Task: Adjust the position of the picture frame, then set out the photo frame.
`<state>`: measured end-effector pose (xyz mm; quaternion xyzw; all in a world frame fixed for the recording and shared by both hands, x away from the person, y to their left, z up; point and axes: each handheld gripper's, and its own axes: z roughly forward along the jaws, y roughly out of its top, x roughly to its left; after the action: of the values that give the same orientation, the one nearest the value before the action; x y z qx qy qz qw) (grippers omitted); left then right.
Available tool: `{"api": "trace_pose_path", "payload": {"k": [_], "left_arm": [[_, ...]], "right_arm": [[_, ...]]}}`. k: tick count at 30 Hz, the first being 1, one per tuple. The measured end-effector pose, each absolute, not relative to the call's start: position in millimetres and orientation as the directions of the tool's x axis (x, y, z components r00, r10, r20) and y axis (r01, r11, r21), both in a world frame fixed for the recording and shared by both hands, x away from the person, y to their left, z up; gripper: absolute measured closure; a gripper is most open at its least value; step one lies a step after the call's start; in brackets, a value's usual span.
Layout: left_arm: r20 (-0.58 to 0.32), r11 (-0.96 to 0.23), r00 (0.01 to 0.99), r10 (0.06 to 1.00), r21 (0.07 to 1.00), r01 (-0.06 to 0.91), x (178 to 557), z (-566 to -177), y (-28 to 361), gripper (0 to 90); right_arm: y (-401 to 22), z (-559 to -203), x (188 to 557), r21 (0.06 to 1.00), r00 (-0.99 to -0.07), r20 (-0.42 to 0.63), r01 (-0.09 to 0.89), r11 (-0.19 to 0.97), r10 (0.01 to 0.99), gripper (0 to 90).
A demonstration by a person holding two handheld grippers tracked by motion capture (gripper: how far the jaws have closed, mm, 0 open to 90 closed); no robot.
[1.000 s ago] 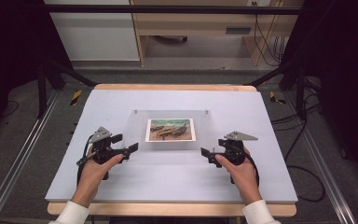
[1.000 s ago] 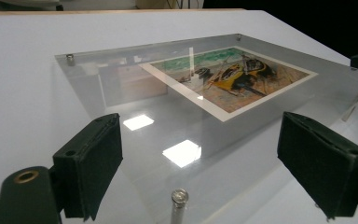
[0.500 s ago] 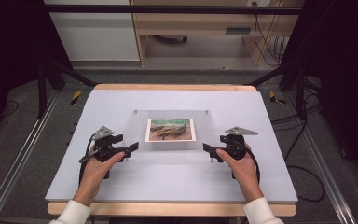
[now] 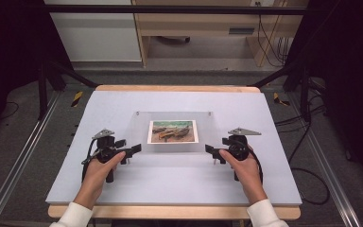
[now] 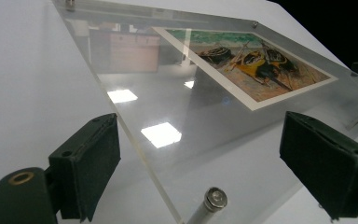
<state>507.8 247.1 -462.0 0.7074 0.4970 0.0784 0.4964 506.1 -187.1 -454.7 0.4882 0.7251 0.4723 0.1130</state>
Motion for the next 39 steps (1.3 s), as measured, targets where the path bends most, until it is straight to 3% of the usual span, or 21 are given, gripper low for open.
{"api": "trace_pose_path", "payload": {"k": [19,25,33,39], "left_arm": [[-0.433,0.003,0.493,0.755,0.753,0.658,507.9,-463.5,245.6,11.8],[-0.437,0.008,0.495,0.751,0.755,0.656,508.9,-464.8,245.9,12.0],[-0.452,0.022,0.492,0.744,0.753,0.658,510.5,-466.7,247.0,14.7],[-0.46,0.024,0.487,0.743,0.745,0.667,510.3,-465.6,248.9,17.6]], "right_arm": [[-181.5,-458.1,506.0,0.765,-0.491,0.376,0.643,0.036,0.786,11.2],[-183.3,-461.8,506.6,0.721,-0.471,0.467,0.693,-0.014,0.748,12.5],[-182.6,-461.5,507.0,0.721,-0.47,0.463,0.693,-0.011,0.751,13.4],[-186.8,-461.4,506.1,0.719,-0.462,0.473,0.695,-0.026,0.75,19.0]]}}
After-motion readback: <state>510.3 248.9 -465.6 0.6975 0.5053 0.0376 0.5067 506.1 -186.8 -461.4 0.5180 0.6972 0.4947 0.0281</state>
